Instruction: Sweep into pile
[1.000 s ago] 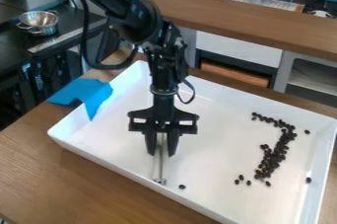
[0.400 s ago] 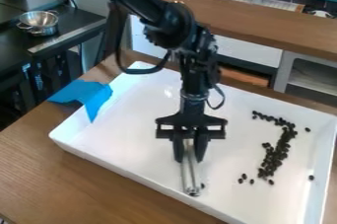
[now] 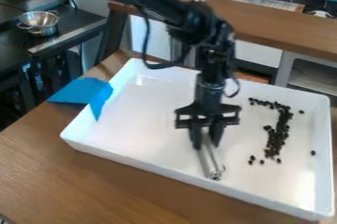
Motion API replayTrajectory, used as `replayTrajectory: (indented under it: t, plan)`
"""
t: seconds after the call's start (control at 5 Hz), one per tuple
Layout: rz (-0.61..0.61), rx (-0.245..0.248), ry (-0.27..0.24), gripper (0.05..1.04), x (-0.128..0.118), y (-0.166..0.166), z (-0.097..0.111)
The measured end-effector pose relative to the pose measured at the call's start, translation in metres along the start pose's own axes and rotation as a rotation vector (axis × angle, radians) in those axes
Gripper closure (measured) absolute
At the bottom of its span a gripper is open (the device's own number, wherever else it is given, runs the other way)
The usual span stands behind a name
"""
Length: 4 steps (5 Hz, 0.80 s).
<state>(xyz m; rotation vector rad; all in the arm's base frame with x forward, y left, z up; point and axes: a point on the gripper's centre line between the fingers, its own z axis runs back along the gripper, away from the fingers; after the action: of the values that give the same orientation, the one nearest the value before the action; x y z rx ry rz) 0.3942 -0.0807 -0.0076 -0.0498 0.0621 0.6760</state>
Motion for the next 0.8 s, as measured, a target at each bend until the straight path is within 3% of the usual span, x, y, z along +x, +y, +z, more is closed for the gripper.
replayTrajectory:
  t: [0.8]
  plan:
    - [0.07,-0.015,0.018,0.716,0.007,-0.057,0.0]
